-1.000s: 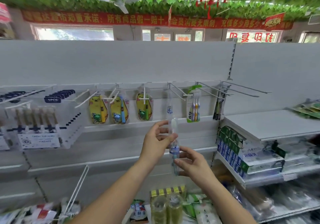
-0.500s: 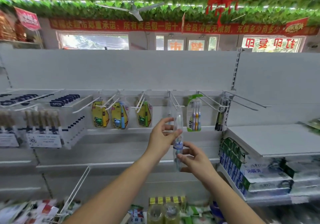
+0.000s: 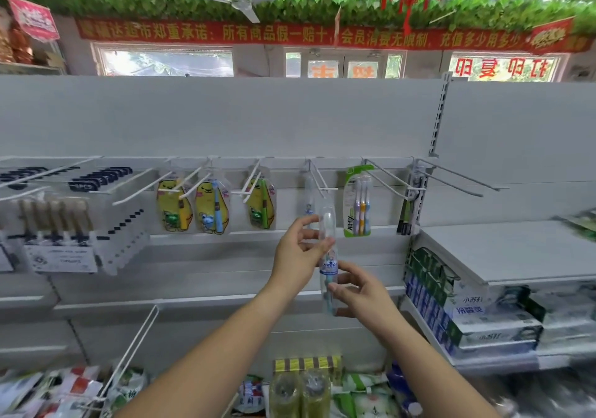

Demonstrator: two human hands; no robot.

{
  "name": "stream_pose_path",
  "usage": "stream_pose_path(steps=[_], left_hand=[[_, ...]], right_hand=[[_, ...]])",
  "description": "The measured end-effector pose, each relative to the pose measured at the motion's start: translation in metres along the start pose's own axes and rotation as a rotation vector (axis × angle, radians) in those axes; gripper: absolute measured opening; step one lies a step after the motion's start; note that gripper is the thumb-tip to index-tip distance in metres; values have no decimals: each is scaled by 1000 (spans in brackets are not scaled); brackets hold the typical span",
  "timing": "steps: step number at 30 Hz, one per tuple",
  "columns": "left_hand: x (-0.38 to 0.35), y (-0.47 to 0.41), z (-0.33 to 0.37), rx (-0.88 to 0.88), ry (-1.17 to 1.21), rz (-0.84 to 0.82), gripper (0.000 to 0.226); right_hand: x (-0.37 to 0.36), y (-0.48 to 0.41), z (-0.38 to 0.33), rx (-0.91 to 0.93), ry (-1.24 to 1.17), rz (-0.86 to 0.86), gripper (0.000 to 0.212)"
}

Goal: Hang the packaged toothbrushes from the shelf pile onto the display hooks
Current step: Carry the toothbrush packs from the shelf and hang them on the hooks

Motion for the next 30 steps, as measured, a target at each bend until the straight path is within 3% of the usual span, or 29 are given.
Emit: stream_pose_path(steps=[15,30], left_hand=[[13,-78,-29,11,-158,30,43],[18,-184,-71,57,-271,82,31]], right_hand=[[-6,-82,25,-92,36,78,33],[4,-189,51,-157,34,205,21]])
Point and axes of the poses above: each hand's wrist, its own y-axis away from the middle knuckle, its own x-axis out of the back of the hand, z = x × y, the point moved 6 cm from there along -y, towards the middle knuckle, and after that the axes turned 2 degrees about x, right-handed, at the moved point
